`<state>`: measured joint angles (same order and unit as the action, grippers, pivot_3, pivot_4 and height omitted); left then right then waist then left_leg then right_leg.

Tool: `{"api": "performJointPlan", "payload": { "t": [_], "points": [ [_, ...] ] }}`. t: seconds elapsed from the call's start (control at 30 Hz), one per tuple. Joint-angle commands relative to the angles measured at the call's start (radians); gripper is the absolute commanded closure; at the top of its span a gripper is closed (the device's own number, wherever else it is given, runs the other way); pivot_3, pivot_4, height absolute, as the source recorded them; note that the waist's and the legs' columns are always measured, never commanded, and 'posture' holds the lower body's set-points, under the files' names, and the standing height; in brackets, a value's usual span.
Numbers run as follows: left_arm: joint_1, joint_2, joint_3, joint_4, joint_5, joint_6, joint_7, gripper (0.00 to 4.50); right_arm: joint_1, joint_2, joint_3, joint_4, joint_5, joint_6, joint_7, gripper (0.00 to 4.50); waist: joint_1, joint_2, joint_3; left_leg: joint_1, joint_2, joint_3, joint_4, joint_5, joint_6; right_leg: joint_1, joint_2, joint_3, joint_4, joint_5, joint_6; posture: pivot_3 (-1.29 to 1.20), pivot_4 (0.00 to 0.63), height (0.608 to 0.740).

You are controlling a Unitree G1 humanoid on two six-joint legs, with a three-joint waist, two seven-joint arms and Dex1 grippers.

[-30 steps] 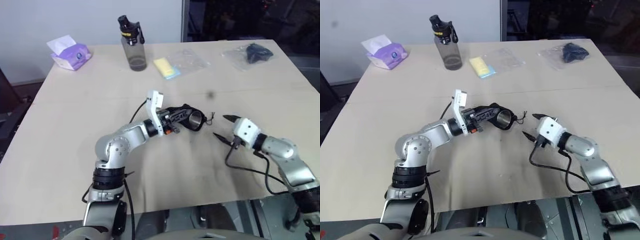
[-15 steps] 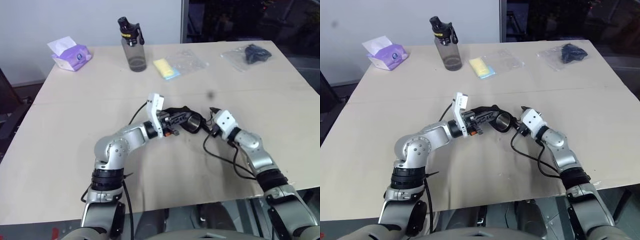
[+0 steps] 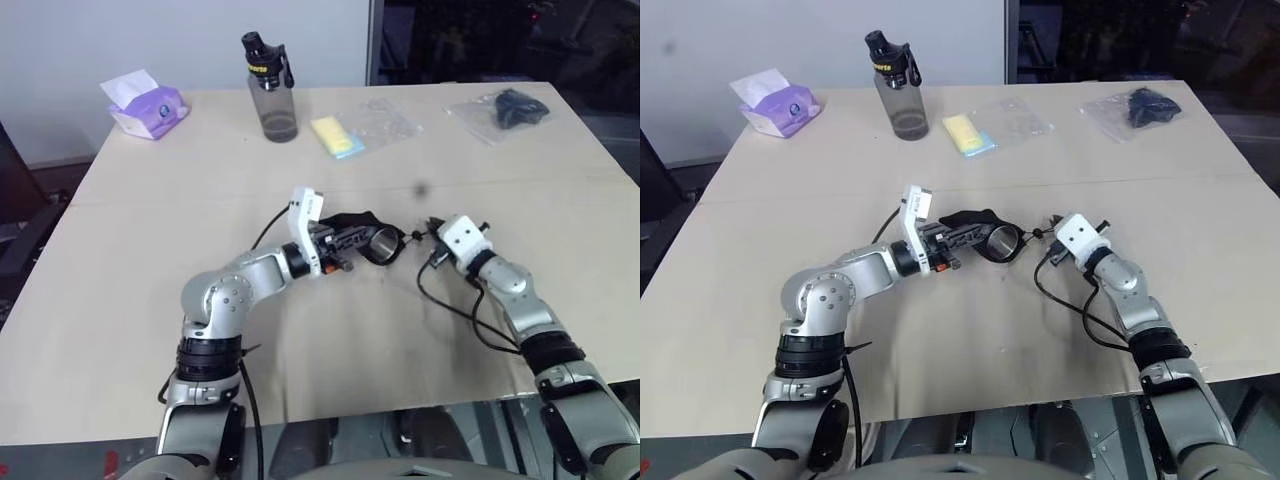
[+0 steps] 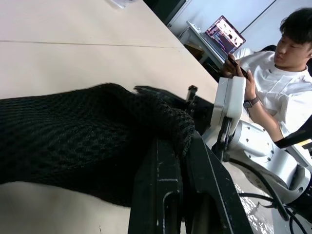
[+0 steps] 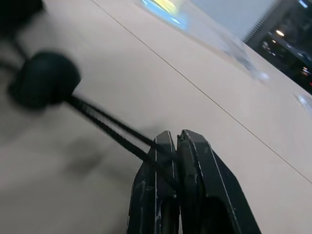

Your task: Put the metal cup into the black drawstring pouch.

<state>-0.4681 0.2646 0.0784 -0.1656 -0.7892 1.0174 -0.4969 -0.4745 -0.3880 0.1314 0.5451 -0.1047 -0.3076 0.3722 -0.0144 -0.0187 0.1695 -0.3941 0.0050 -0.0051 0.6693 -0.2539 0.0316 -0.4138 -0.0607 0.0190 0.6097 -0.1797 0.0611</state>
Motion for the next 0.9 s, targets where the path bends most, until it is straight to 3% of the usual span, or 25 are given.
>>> {"api": "performJointPlan", "payload": {
  "t": [0.03,0.17,0.2,0.27,0.3,0.4,0.57,0.67,0.9],
  "points": [
    [-0.002,0.002,0.010,-0.047,-0.013,-0.024,-0.007,4.50,-0.021,-0.019,-0.057,-0.124,0.030,0.021,-0.005,4.45,-0.002,0.001,0.000,0.000,0.000,0.000,0.000,0.000,0.000,0.000,0.000,0.000,0.000,0.000,0.000,0.00,0.150,0.740],
    [0.020,-0.012,0.034,-0.065,-0.050,-0.041,-0.024,4.50,-0.060,-0.027,-0.082,-0.275,0.067,0.099,0.028,4.45,-0.004,0.001,0.001,0.000,0.001,-0.001,-0.001,0.000,0.000,-0.001,0.002,0.000,0.000,0.000,0.000,0.00,0.150,0.740],
    [0.024,-0.020,0.050,-0.073,-0.075,-0.045,-0.032,4.05,-0.066,-0.030,-0.082,-0.310,0.073,0.117,0.039,4.50,-0.004,0.001,0.001,0.000,0.002,-0.001,-0.001,0.000,0.000,-0.001,0.002,0.000,0.000,0.000,0.000,0.00,0.150,0.740],
    [0.022,-0.038,0.085,-0.071,-0.119,-0.033,-0.012,3.67,-0.076,-0.038,-0.080,-0.376,0.079,0.152,0.061,4.50,-0.002,0.001,0.001,-0.001,0.002,-0.002,-0.001,0.000,0.000,-0.002,0.002,-0.001,0.000,0.000,0.000,0.00,0.150,0.740],
    [0.019,-0.035,0.084,-0.070,-0.108,-0.036,0.002,3.02,-0.081,-0.040,-0.079,-0.402,0.083,0.169,0.070,4.50,-0.001,0.001,0.001,-0.001,0.002,-0.002,-0.001,0.000,0.000,-0.002,0.002,-0.001,0.000,0.000,0.000,0.00,0.150,0.740],
    [-0.001,0.032,0.034,-0.100,-0.057,-0.034,-0.013,1.79,-0.131,-0.042,-0.066,-0.516,0.105,0.249,0.112,4.50,-0.001,0.001,0.001,-0.001,0.002,-0.002,-0.001,0.000,0.000,-0.002,0.002,-0.001,0.000,0.000,0.000,0.00,0.150,0.740],
    [-0.034,0.094,0.026,-0.196,-0.097,-0.087,-0.121,1.79,-0.211,-0.020,-0.053,-0.650,0.130,0.371,0.148,4.50,0.000,0.002,0.002,-0.003,0.002,-0.002,-0.001,0.000,0.000,-0.004,0.002,-0.001,0.000,0.000,0.000,0.00,0.150,0.740],
    [-0.059,0.110,-0.010,-0.214,-0.040,-0.165,-0.161,1.79,-0.257,-0.003,-0.048,-0.689,0.139,0.418,0.156,4.50,0.003,0.002,0.002,-0.003,0.002,-0.002,-0.001,0.000,0.000,-0.004,0.002,-0.002,0.000,0.000,0.000,0.00,0.150,0.740],
    [-0.145,0.025,-0.032,-0.150,0.027,-0.257,-0.076,1.79,-0.250,0.023,-0.012,-0.734,0.150,0.461,0.176,4.50,0.003,0.002,0.002,-0.004,0.001,-0.001,-0.001,0.000,0.000,-0.004,0.001,-0.002,-0.001,0.000,0.000,0.00,0.150,0.740]
  ]
}}
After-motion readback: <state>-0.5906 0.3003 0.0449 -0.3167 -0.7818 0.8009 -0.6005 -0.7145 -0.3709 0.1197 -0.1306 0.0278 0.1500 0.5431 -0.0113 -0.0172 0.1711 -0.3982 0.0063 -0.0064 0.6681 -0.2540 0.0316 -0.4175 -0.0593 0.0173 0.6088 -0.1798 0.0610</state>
